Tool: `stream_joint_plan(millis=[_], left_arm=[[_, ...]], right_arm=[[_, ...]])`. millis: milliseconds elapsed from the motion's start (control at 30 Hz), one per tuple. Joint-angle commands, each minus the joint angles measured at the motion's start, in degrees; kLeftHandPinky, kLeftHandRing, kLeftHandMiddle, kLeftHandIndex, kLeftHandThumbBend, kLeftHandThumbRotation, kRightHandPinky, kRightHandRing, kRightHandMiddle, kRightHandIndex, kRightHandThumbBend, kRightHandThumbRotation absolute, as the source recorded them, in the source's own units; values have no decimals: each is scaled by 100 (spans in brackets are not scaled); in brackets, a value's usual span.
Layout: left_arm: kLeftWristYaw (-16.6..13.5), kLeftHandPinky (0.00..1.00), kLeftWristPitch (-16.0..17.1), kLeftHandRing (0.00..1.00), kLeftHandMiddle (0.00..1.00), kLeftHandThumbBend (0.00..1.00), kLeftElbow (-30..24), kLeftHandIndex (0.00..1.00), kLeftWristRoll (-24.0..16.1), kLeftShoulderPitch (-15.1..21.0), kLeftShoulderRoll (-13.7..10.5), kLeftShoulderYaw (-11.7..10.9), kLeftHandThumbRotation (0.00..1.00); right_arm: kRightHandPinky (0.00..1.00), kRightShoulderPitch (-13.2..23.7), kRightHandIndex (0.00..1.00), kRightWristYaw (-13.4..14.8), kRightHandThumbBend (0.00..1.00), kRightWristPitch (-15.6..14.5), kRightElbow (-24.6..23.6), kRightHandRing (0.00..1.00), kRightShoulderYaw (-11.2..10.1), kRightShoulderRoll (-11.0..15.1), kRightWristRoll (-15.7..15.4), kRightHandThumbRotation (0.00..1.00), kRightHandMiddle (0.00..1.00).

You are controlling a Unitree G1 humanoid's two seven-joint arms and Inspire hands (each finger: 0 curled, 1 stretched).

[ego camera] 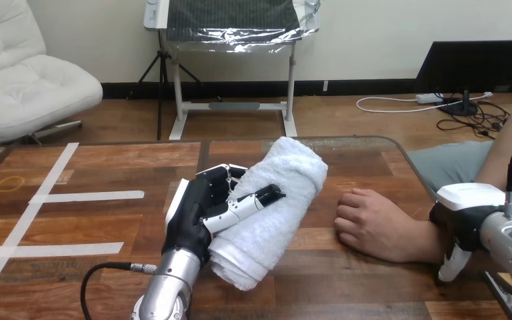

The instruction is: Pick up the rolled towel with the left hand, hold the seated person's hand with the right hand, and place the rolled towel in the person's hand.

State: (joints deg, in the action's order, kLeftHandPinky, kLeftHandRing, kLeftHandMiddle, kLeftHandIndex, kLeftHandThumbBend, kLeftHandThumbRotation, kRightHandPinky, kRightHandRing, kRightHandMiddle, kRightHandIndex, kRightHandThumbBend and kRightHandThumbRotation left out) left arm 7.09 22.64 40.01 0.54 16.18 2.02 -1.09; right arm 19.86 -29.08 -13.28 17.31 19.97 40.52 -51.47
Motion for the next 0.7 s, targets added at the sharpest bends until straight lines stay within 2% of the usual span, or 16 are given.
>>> stream_joint_plan(millis=[0,267,500,667], left_arm=[[36,28,52,32,38,86,-190,44,182,432,19,-88,26],[127,28,-29,32,38,87,-67,44,359,509,47,-130,24],[92,28,-157,32,38,88,62,44,376,614,48,-153,23],[95,28,-235,32,38,88,191,44,402,712,44,-173,23]], right_arm=[[17,32,49,249,68,36,233,29,6,-160,147,0,44],[10,-35,37,752,65,150,357,19,-93,-143,308,0,33],[9,-74,35,922,64,264,308,19,-117,-35,405,0,32],[9,-128,34,888,65,222,124,20,-205,23,468,0,32]])
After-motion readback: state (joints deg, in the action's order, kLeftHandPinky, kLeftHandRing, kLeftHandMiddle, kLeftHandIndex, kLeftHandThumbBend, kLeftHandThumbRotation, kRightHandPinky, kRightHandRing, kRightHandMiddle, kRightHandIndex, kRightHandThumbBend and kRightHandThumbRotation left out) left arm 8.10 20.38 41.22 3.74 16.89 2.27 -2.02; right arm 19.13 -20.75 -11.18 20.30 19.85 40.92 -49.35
